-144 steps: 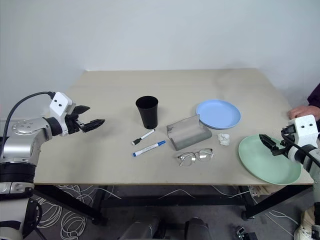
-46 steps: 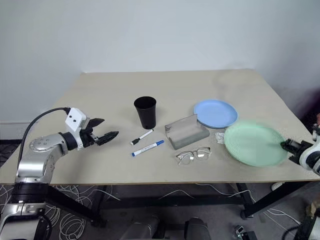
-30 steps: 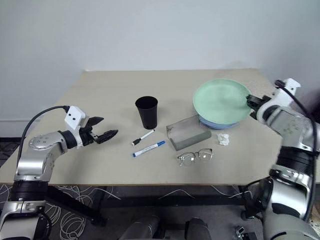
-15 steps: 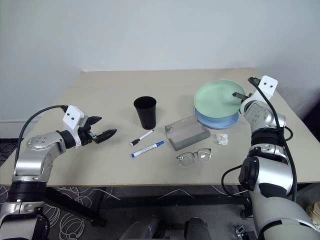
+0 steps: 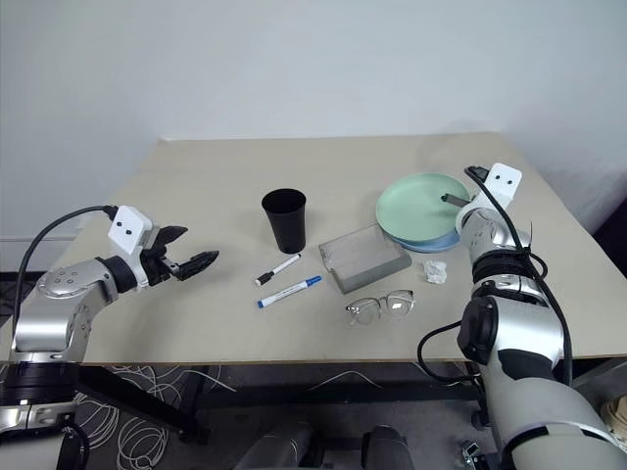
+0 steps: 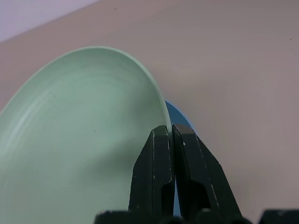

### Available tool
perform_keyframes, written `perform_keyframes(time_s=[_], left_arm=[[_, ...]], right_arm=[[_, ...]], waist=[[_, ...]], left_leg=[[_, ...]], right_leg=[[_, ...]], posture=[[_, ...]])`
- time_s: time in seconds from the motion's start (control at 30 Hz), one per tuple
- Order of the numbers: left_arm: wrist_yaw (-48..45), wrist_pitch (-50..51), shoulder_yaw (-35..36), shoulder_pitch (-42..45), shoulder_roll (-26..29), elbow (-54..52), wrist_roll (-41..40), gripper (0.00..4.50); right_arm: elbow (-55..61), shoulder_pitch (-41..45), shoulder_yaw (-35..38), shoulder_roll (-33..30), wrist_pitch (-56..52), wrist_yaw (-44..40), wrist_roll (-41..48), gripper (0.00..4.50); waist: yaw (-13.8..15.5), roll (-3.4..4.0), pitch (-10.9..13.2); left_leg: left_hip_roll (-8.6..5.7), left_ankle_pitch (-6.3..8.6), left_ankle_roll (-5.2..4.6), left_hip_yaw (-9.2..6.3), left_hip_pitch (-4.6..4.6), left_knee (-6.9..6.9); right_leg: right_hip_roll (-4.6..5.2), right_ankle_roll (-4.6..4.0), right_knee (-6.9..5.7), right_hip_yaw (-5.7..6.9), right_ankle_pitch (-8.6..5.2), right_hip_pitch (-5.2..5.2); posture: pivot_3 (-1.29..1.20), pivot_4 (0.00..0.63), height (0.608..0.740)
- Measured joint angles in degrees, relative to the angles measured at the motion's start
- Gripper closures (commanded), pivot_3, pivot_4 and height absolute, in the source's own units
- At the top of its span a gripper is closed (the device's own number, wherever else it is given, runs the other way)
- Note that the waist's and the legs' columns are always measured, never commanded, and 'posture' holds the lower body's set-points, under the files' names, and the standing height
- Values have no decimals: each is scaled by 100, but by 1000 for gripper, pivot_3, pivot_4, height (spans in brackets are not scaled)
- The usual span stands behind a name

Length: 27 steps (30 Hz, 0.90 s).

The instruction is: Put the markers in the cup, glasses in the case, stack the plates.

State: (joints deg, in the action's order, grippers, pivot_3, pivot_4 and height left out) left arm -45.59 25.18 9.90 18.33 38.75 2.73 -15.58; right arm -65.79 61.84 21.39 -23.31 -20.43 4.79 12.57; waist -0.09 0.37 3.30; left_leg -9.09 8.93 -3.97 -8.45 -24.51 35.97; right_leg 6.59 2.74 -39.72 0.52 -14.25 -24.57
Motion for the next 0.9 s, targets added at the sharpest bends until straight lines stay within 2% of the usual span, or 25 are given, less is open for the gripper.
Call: perform_keyframes(time_s=[0.1,0.4,0.5,0.6,0.8,0.9], left_arm=[[2,0,6,0,33,0,-4,0],[1,-5,7,0,35,2,-10,0],[-5,-9,7,0,35,6,-10,0],[-11,-12,0,0,35,9,-10,0],[-22,-21,-14,-1,33,8,-8,0],[-32,-26,-21,-3,31,10,-11,0]], right_arm=[[-31,10,-11,4,26,66,-38,3281],[-32,16,-67,-10,55,289,-128,105],[6,15,-186,-27,-39,102,-169,14],[337,4,-635,-72,-368,-545,-347,14],[2264,-585,-1753,-550,-1540,-2335,-580,14],[2866,-893,-2103,-882,-2211,-3068,-579,14]], waist=[[2,1,0],[0,3,-1],[0,4,0],[-14,8,0],[-46,10,-1],[-47,10,-1]], left_leg=[[0,0,0,0,0,0],[1,0,0,-1,1,0],[1,0,0,-1,1,0],[1,0,0,0,0,0],[1,1,1,-5,-2,0],[1,1,0,-4,-2,2]], right_leg=[[-2,-15,0,-1,9,-2],[-10,-15,-1,-7,9,-4],[-13,-15,-1,-12,9,-5],[-16,-13,-2,-20,8,-11],[-18,1,0,-20,1,-12],[-13,0,0,-17,1,-9]], posture=[[0,0,692],[0,0,692],[0,0,692],[0,0,692],[0,0,692],[0,0,692]])
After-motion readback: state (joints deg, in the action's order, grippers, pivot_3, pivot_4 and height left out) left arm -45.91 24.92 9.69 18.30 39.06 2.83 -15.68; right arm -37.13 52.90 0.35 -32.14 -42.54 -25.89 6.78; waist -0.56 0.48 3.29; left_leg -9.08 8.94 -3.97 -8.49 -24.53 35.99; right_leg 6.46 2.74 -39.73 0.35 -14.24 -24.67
